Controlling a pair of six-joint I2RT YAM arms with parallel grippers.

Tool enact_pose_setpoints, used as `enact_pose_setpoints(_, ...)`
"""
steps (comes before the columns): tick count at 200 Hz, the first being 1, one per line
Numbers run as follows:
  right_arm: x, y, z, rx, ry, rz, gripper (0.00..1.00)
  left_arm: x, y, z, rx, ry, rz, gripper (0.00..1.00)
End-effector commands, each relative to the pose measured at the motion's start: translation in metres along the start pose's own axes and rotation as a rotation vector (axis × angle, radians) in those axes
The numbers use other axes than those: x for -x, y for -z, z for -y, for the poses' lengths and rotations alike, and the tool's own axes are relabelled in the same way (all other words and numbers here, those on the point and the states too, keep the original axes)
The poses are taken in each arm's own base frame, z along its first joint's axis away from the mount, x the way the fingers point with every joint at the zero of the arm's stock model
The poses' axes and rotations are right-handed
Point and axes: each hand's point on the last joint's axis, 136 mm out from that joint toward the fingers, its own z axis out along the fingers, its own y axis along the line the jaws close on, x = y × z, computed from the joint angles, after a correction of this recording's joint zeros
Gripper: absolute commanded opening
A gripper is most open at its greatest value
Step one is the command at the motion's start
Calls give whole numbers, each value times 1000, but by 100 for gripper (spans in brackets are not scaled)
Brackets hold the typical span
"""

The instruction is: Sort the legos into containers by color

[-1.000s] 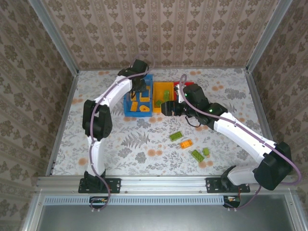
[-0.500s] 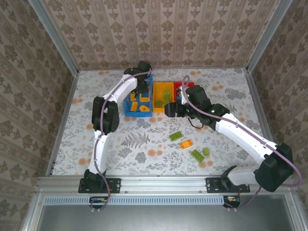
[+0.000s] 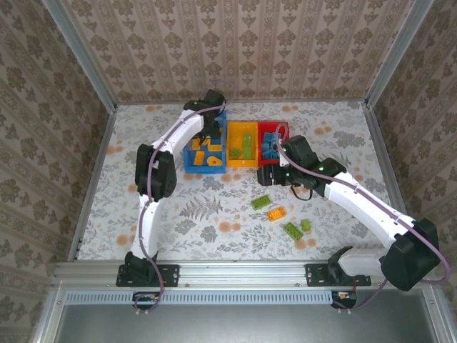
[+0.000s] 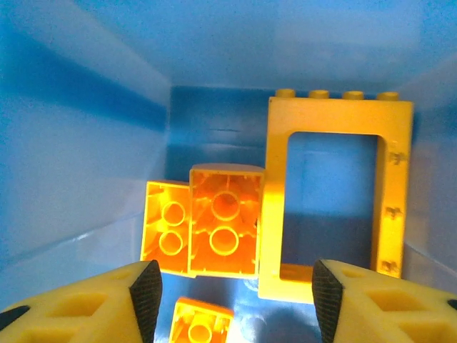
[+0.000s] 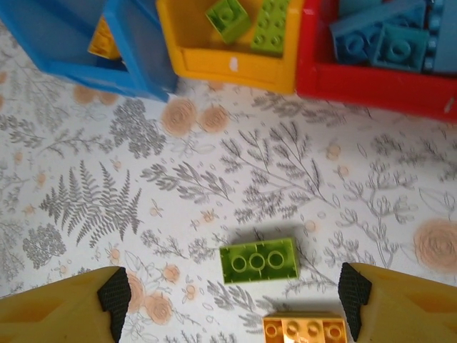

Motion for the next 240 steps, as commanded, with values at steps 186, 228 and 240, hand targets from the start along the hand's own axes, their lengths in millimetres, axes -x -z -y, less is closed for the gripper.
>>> enact_pose_setpoints(186, -91, -105, -3, -303, -911, -187, 67, -223, 193, 17, -537, -303, 159, 67)
enact_pose_setpoints(228, -99, -118, 4, -359, -949, -191, 63, -228, 201, 5, -535, -296, 174, 67)
enact_pose_setpoints(240, -97, -122, 6, -361, -942, -178, 61, -229, 201, 3, -534, -291, 177, 67)
